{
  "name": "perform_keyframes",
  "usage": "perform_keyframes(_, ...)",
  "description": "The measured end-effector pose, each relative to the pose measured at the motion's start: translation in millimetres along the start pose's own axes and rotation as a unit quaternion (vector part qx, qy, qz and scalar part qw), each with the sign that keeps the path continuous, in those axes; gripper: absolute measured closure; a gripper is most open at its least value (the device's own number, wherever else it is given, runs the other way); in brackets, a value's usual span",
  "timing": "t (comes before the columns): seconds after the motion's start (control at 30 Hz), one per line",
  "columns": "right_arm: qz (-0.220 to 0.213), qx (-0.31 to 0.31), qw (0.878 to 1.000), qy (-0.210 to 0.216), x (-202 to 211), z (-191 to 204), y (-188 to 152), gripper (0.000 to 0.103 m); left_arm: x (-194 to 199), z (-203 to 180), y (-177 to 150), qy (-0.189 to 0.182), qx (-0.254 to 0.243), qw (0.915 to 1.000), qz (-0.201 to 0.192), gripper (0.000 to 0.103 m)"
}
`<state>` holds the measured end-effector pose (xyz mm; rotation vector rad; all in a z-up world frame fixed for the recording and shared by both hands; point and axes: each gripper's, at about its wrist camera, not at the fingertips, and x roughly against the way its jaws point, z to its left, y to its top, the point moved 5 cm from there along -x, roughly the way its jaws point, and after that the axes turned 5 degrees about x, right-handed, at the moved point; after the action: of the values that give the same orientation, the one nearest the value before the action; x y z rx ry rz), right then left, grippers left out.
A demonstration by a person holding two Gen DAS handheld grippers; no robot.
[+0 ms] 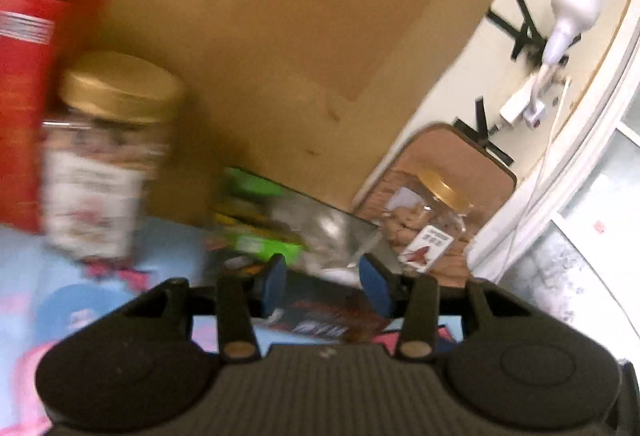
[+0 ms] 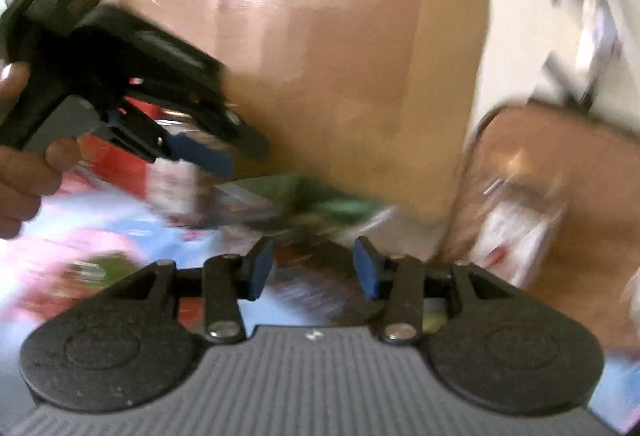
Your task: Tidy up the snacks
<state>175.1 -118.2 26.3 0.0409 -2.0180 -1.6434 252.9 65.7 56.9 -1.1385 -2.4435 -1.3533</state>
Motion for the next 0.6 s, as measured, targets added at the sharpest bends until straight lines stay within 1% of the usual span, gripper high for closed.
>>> perform_keyframes(0.03, 0.018, -0.033, 0.999, 0.036, -2.1, 2.5, -3.0, 0.056, 15.9, 11.4, -6.2, 0.016, 0.005, 0.9998, -0.007, 0.061)
perform_keyframes(0.07, 0.038, -0.062, 0.995, 0.062, -6.4, 3.8, -6.2, 0.056, 29.6, 23.7, -13.5, 0.029, 0.015, 0.9994, -0.013, 0.061)
perform_keyframes(0.13, 0.08, -0.13, 0.982, 0.113, -20.0, 6.3, -13.9, 0.056, 49.8, 46.7, -28.4, 0.045, 0.045, 0.9979, -0.015, 0.061)
perform_keyframes(0.17, 0.097, -0.166, 0.973, 0.13, -27.2, 6.9, -16.8, 0.056, 59.2, 60.5, -39.2, 0.056, 0.064, 0.9963, -0.013, 0.061)
perform_keyframes(0.23, 0.115, -0.219, 0.956, 0.158, -38.2, 11.2, -17.9, 0.056, 70.3, 80.4, -56.2, 0.071, 0.087, 0.9936, -0.011, 0.062)
perform_keyframes(0.3, 0.121, -0.237, 0.947, 0.181, -48.0, 26.4, -12.4, 0.056, 74.8, 95.0, -68.8, 0.077, 0.107, 0.9912, -0.006, 0.062)
perform_keyframes(0.33, 0.123, -0.233, 0.947, 0.186, -53.6, 34.8, -8.5, 0.056, 74.5, 100.4, -72.6, 0.077, 0.118, 0.99, -0.003, 0.062)
perform_keyframes(0.4, 0.13, -0.212, 0.951, 0.186, -69.3, 52.9, 0.0, 0.056, 70.0, 108.6, -76.5, 0.076, 0.144, 0.9867, 0.003, 0.062)
perform_keyframes(0.5, 0.158, -0.193, 0.953, 0.17, -104.5, 61.4, 4.5, 0.056, 53.9, 115.8, -76.8, 0.076, 0.17, 0.9824, 0.012, 0.062)
perform_keyframes(0.57, 0.17, -0.173, 0.958, 0.153, -119.3, 66.4, 1.1, 0.055, 46.7, 118.2, -78.8, 0.063, 0.187, 0.9803, 0.011, 0.062)
perform_keyframes(0.6, 0.169, -0.171, 0.959, 0.15, -116.6, 66.2, -1.9, 0.055, 43.2, 118.5, -78.5, 0.052, 0.197, 0.979, 0.014, 0.064)
